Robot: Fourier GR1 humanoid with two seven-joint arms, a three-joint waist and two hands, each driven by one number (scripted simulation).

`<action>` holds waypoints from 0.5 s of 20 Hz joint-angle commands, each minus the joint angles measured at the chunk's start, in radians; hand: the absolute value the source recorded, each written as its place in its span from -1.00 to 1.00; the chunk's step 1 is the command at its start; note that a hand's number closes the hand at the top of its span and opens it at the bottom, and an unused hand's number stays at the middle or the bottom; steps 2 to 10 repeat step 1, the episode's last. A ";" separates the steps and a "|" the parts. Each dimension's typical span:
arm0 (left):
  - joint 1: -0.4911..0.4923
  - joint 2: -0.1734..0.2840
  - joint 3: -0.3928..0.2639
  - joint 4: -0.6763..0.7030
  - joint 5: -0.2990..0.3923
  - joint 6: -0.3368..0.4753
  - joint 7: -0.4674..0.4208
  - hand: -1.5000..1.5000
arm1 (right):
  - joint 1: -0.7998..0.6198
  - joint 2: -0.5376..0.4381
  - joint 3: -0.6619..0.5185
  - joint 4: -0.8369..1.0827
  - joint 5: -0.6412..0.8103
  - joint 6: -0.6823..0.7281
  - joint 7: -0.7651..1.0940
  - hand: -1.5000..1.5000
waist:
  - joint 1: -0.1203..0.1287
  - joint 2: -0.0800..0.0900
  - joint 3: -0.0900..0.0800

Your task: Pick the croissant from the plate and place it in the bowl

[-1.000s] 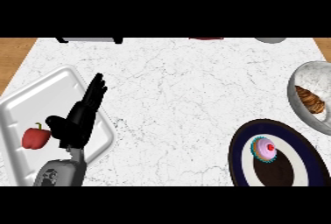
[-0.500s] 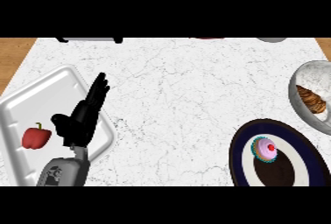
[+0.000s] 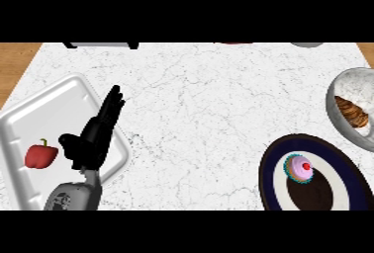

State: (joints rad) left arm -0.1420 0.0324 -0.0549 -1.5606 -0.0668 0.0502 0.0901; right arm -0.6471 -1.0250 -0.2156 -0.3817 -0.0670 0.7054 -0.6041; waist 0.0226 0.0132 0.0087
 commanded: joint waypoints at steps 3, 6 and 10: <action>0.010 -0.009 -0.003 0.008 -0.014 0.016 -0.027 0.00 | 0.052 -0.023 0.004 -0.003 -0.015 0.247 -0.182 -1.00 | -0.004 0.003 0.001; 0.010 -0.009 -0.003 0.008 -0.014 0.016 -0.027 0.00 | 0.052 -0.023 0.004 -0.003 -0.015 0.247 -0.182 -1.00 | -0.004 0.003 0.001; 0.010 -0.009 -0.003 0.008 -0.014 0.016 -0.027 0.00 | 0.052 -0.023 0.004 -0.003 -0.015 0.247 -0.182 -1.00 | -0.004 0.003 0.001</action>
